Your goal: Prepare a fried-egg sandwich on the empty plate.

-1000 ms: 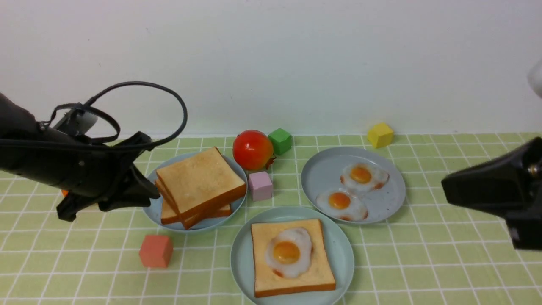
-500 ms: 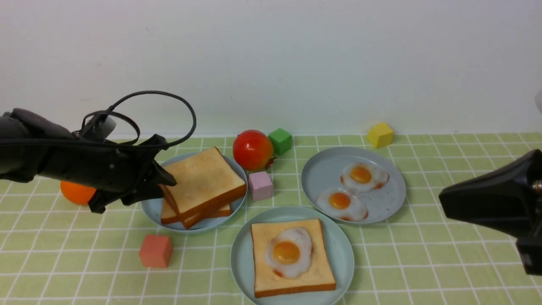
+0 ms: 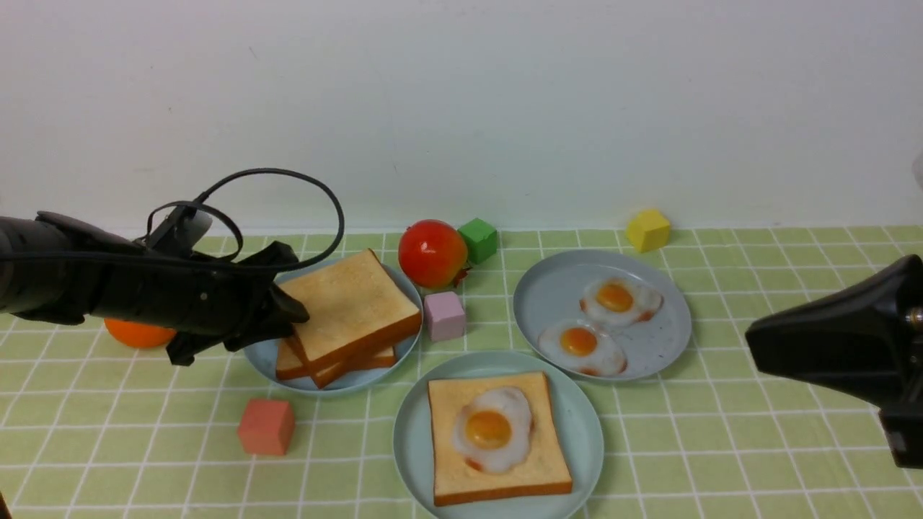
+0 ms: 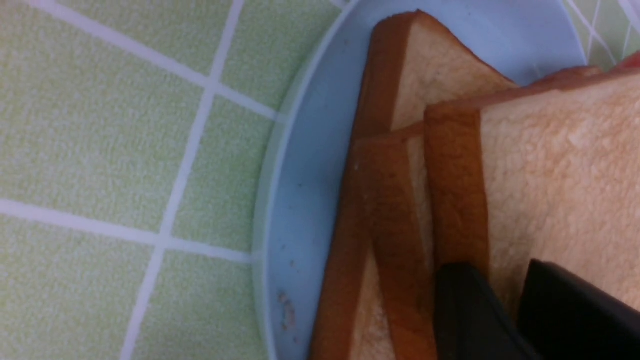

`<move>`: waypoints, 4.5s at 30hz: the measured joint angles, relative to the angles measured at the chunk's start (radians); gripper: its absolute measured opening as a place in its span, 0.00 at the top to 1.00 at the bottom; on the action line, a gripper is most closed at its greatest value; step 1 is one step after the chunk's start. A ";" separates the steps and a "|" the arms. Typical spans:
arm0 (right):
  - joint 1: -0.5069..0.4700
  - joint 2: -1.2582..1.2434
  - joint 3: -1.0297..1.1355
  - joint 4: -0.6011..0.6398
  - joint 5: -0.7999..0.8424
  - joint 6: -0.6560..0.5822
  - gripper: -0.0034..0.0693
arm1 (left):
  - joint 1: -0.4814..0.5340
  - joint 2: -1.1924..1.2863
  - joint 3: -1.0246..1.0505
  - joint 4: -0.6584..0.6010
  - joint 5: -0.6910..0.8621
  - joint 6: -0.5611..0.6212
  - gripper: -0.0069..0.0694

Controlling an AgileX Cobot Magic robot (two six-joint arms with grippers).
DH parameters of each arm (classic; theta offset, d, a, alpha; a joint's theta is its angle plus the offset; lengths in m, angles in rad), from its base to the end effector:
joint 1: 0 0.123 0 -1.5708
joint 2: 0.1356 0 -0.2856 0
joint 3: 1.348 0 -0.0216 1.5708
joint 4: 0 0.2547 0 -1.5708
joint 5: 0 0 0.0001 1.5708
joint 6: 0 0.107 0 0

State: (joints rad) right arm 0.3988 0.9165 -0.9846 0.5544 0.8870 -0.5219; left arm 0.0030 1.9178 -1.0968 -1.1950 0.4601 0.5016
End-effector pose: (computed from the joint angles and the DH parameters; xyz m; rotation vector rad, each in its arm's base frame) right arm 0.1529 0.1118 0.3725 -0.8224 2.0642 0.6040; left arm 0.3958 -0.0431 0.1443 -0.6425 2.4633 -0.7969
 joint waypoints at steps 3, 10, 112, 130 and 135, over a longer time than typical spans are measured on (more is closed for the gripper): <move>0.000 0.000 0.000 0.012 0.000 0.000 0.95 | 0.002 -0.004 0.000 0.005 0.017 0.001 0.87; 0.000 0.000 0.000 0.015 0.000 0.000 0.94 | 0.002 -0.116 0.000 0.060 0.088 0.001 0.91; 0.000 -0.718 0.504 -0.048 -0.314 0.097 0.82 | -0.166 -1.916 0.974 1.273 -0.041 -0.713 0.93; 0.000 -0.720 0.504 -0.048 -0.297 0.097 0.80 | -0.139 -1.928 1.125 1.245 -0.064 -0.718 0.93; 0.000 -0.720 0.504 -0.048 -0.295 0.097 0.80 | -0.139 -1.928 1.125 1.245 -0.064 -0.718 0.93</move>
State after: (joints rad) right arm 0.3988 0.1962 -0.4804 0.5064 0.5920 -0.4248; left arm -0.1364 -0.0103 0.0284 0.0497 0.3961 -0.2169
